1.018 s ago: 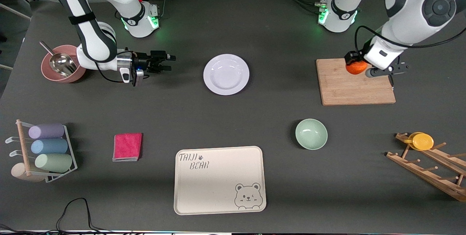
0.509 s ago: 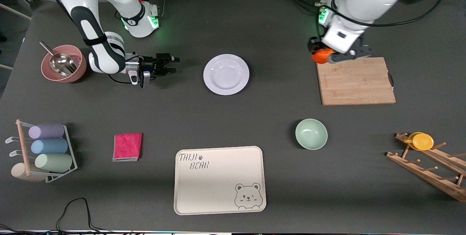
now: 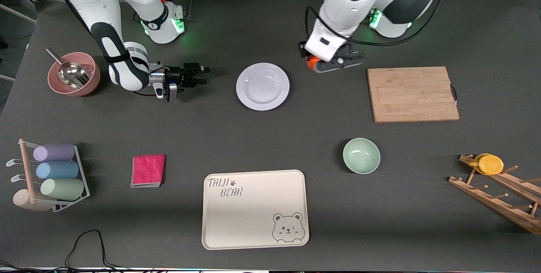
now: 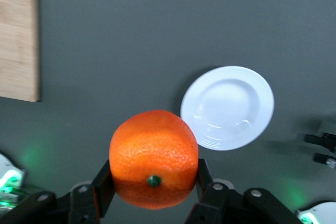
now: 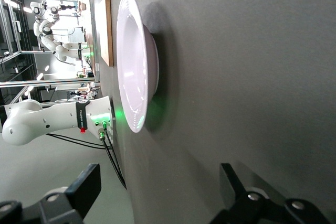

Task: Place orange and plate with both arms
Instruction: 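Carry the orange with the left gripper over the white plate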

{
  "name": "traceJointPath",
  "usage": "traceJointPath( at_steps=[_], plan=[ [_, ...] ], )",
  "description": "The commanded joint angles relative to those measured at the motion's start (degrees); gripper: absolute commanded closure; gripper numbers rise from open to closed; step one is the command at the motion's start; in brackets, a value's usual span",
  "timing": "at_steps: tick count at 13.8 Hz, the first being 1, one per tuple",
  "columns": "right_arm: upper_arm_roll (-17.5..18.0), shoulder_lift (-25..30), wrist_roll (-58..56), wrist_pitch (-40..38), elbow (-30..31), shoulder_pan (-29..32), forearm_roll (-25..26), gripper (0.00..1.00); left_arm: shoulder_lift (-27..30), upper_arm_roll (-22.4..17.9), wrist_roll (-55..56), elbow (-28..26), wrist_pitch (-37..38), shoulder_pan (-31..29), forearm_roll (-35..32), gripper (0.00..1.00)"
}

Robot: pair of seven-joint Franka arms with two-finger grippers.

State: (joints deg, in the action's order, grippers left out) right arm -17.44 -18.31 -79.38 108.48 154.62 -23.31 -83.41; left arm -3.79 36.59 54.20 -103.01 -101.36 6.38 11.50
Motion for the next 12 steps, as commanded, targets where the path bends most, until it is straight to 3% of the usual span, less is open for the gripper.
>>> traceJointPath(
  at_steps=[1,6,10,12],
  plan=[
    [-0.4,-1.2,-1.7,-1.3,-0.6,0.0,-1.6,0.05,-4.0,-0.2,5.0,2.3,-3.7,5.4,-0.8,1.00],
    [-0.5,-1.2,-1.6,-1.3,-0.7,0.0,-1.6,0.35,-11.3,-0.3,11.0,2.6,-11.2,13.2,-6.2,1.00],
    [-1.2,-1.2,-1.8,-1.3,-0.7,0.0,-1.6,0.48,-18.7,-0.3,17.5,2.7,-17.2,19.4,-13.3,1.00],
    [-1.2,-1.4,-1.8,-1.3,-0.7,0.0,-1.6,0.48,-22.9,-0.8,19.6,3.0,-19.8,21.8,-16.3,1.00]
  ],
)
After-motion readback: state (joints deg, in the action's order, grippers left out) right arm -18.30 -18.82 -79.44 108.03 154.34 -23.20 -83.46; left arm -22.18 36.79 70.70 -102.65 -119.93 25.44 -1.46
